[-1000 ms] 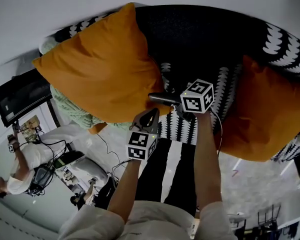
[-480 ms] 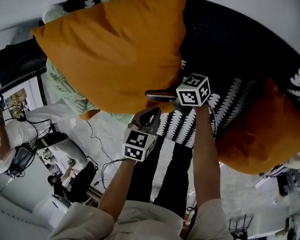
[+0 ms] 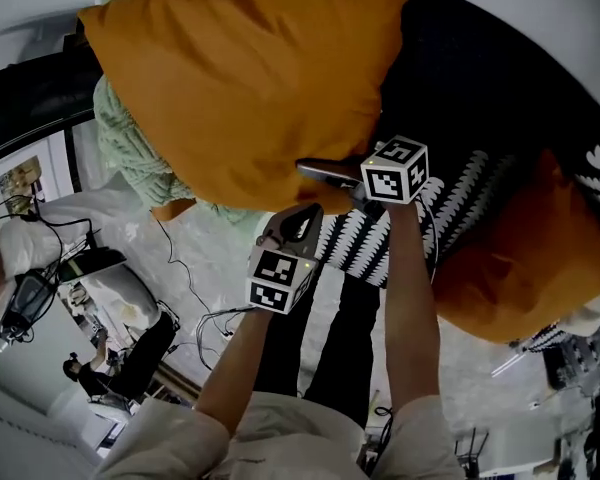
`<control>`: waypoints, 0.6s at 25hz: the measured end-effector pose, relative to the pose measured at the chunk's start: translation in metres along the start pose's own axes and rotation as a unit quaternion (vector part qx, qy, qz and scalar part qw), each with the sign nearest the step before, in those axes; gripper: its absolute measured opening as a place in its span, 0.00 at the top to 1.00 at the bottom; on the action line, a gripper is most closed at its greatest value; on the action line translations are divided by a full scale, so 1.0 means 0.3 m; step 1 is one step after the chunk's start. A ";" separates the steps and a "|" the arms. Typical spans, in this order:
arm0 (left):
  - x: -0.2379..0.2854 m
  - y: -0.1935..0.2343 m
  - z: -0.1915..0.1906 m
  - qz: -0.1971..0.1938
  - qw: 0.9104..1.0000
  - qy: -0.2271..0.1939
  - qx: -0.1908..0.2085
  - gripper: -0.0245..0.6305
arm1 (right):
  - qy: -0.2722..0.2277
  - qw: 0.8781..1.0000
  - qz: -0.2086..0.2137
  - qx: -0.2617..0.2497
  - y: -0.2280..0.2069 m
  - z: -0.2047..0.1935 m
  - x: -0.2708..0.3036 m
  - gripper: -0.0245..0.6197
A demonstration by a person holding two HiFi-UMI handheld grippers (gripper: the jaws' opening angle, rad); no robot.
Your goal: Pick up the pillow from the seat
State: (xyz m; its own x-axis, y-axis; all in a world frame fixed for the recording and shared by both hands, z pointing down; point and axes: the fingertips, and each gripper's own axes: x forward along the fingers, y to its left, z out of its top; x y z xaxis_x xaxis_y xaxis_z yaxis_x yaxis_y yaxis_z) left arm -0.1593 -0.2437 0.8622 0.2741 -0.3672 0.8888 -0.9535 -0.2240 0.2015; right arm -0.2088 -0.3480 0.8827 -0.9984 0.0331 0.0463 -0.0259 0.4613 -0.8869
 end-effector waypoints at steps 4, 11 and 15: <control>-0.055 0.019 0.036 0.005 1.000 -0.023 -0.005 0.95 | -0.004 1.000 -0.016 -0.004 0.063 0.004 -0.007 0.38; -0.162 0.106 0.052 0.027 0.997 -0.068 -0.023 0.95 | -0.015 0.998 -0.057 0.018 0.168 -0.059 -0.057 0.51; -0.244 0.136 0.080 0.016 0.996 -0.086 -0.010 0.95 | -0.035 0.994 -0.099 0.014 0.247 -0.080 -0.068 0.57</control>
State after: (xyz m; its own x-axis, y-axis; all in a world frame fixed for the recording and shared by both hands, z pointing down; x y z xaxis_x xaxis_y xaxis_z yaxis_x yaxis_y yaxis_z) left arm -0.2152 -0.2478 0.7956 0.2588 -0.5244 0.8112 -0.9641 -0.1919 0.1835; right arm -0.1891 -0.2932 0.8272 -0.9746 -0.1177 0.1904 -0.2227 0.4275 -0.8762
